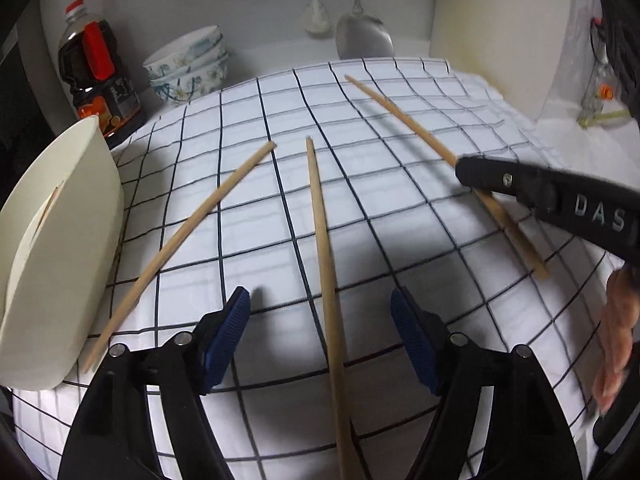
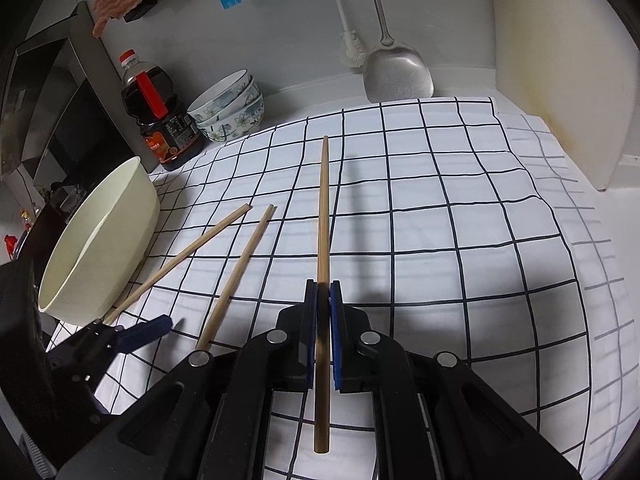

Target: Organize utensils

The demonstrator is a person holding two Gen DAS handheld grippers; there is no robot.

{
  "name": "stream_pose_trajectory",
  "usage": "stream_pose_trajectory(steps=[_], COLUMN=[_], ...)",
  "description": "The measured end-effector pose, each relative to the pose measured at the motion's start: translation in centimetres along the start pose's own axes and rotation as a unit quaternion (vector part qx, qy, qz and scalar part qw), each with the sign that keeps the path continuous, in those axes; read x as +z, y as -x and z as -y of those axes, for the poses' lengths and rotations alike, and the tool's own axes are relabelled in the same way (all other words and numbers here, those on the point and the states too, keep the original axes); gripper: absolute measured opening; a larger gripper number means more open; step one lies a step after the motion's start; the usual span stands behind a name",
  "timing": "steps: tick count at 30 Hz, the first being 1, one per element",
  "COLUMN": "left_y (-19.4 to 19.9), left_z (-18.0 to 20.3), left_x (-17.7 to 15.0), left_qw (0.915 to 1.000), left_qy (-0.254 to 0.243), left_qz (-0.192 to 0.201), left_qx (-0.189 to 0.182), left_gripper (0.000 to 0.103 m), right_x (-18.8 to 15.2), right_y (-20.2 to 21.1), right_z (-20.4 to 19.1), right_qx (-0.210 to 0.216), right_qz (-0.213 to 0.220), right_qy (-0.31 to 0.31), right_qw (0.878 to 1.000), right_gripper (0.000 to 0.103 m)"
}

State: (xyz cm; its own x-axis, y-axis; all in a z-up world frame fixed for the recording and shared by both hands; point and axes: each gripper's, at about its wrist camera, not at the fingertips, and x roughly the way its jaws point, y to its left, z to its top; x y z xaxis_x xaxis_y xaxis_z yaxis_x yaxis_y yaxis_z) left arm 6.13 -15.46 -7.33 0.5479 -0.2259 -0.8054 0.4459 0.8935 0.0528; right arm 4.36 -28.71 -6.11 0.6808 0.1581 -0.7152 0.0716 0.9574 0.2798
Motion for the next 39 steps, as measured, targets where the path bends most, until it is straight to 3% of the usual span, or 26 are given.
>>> stream_pose_trajectory(steps=[2,3,4,6,9,12,23,31,35,39], left_y=[0.3,0.5,0.7,0.7,0.6,1.0,7.7,12.9,14.8,14.8], left_z=[0.2,0.5,1.0,1.4,0.1,-1.5,-7.2,-14.7,-18.5,-22.1], left_x=[0.0,0.0,-0.1,-0.3,-0.2,0.0,0.8,0.9,0.8,0.1], left_qw=[1.0000,0.9998,0.9997,0.9995,0.9994,0.9991,0.9935,0.9870,0.9822,0.9804], left_qy=[-0.003,-0.010,-0.020,-0.029,0.005,0.025,0.079,0.119,0.136,0.151], left_qz=[0.000,0.000,0.000,0.006,0.002,0.007,0.070,0.108,0.129,0.124], left_qx=[-0.009,-0.015,-0.011,-0.006,-0.034,-0.033,-0.042,-0.002,0.009,0.025], left_gripper=[0.047,0.023,0.008,0.007,0.007,0.007,0.007,0.007,0.007,0.007], right_x=[0.0,0.0,0.0,0.0,0.0,0.0,0.0,2.4,4.3,5.2], right_y=[0.0,0.0,0.0,-0.1,0.0,0.0,1.1,2.0,2.9,2.0], right_z=[0.1,0.2,0.2,0.2,0.1,-0.1,-2.6,-8.8,-13.9,-19.7], right_qx=[-0.001,-0.001,-0.001,0.000,0.002,0.007,0.037,0.096,0.121,0.133], right_qz=[0.001,0.000,0.000,-0.001,0.001,0.000,0.012,0.039,0.056,0.050], right_qy=[-0.002,-0.004,-0.005,-0.005,-0.005,-0.004,0.000,0.002,0.031,0.072], right_qw=[1.000,1.000,1.000,1.000,1.000,1.000,0.999,0.995,0.991,0.987], right_gripper=[0.006,0.006,0.006,0.006,0.006,0.006,0.006,0.006,0.006,0.006])
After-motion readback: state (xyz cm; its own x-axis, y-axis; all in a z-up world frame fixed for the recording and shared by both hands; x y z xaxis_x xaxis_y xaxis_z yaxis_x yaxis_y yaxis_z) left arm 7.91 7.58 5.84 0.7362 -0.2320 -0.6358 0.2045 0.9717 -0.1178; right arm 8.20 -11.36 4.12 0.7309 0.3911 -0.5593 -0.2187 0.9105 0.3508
